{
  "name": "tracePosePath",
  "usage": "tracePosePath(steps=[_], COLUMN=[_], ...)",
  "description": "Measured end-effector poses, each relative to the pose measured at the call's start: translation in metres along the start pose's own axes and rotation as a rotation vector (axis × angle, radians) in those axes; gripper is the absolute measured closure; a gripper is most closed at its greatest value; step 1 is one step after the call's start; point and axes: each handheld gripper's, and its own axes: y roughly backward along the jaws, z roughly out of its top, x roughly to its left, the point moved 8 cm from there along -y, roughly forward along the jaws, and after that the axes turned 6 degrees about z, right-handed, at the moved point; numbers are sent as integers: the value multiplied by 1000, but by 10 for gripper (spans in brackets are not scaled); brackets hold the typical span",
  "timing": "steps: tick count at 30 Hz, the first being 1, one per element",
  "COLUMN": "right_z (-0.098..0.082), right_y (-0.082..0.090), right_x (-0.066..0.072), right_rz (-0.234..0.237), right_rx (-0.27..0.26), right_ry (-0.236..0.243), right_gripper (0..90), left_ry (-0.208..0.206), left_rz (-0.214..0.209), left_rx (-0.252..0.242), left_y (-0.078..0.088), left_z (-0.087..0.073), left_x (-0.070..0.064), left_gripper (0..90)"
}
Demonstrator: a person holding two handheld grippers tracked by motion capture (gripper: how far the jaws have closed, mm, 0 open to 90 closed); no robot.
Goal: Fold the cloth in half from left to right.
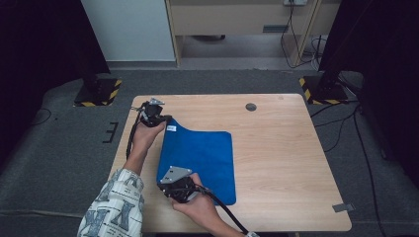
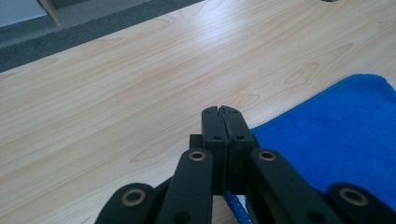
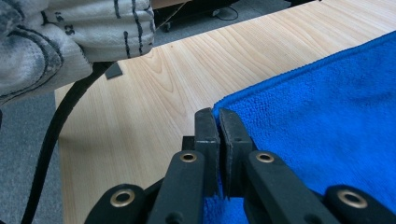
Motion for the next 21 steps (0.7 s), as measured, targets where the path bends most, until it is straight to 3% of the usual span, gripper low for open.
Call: tracePosePath(steps=[18,21], right_z=[-19,-22], right_y=[25,28], right_x=[-12,-15], right_rz=[-33,-38], right_rx=[6,14], right_ry=[-16,-17], right_gripper=[876,876], left_ry=[-12,1], left_rz=[-40,-53], left_rx=[-3,-8], left_y=[-20,-23], left_z=[13,14], left_x=[-39,-43], left_gripper=[891,891])
